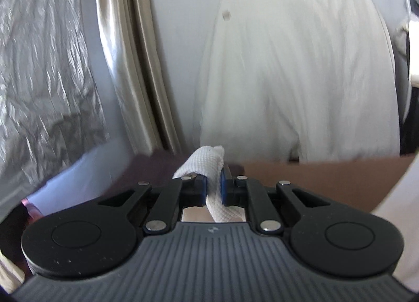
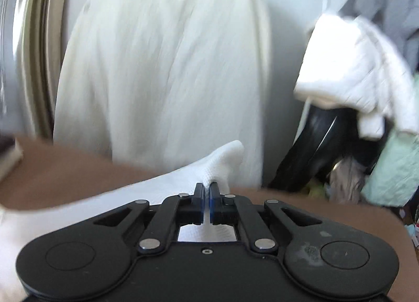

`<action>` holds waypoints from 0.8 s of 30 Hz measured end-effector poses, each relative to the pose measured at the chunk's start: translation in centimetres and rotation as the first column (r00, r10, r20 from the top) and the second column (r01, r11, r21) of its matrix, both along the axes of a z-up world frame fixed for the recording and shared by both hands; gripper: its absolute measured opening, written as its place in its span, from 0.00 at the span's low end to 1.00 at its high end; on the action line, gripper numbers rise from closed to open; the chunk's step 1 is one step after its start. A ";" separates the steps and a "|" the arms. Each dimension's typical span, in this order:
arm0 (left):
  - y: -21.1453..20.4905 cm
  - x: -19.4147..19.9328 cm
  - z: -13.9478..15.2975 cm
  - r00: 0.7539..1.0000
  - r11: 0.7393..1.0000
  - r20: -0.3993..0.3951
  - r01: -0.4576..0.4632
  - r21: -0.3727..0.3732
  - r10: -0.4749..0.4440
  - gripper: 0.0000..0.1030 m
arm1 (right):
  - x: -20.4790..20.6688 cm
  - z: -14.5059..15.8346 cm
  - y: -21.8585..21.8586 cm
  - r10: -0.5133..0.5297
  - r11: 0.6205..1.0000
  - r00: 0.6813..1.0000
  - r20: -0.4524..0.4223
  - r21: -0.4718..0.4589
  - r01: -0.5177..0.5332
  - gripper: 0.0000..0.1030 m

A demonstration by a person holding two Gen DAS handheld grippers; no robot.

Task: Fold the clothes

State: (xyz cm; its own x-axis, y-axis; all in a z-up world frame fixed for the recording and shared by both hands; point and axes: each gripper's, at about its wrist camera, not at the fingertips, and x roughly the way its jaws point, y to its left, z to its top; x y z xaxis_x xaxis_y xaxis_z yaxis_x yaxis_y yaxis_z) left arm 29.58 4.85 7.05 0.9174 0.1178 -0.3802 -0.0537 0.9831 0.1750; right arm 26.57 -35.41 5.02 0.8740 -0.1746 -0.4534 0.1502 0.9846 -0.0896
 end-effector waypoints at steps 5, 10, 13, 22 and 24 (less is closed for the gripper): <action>-0.4 3.7 1.6 0.997 0.995 0.069 -0.052 0.080 0.047 0.09 | 1.6 1.9 0.9 0.014 0.995 1.000 0.010 -0.096 -0.013 0.03; -0.3 8.2 0.6 0.989 0.978 0.069 -0.137 0.157 0.127 0.09 | 5.2 2.1 1.4 0.032 0.986 0.999 0.032 -0.167 -0.027 0.03; -0.8 10.2 -1.6 0.994 0.967 -0.028 -0.097 0.234 0.106 0.14 | 7.9 0.5 1.1 -0.011 0.981 0.992 -0.123 -0.194 -0.013 0.11; -0.1 4.1 -6.9 0.984 0.998 -0.177 -0.028 -0.051 0.019 0.55 | -0.2 -5.8 -7.2 -0.181 0.963 0.972 -0.152 0.174 0.206 0.70; -0.2 1.3 -8.5 0.971 0.993 -0.236 0.001 -0.115 -0.029 0.56 | -4.6 -7.0 -9.6 -0.211 0.939 0.966 -0.147 0.244 0.242 0.70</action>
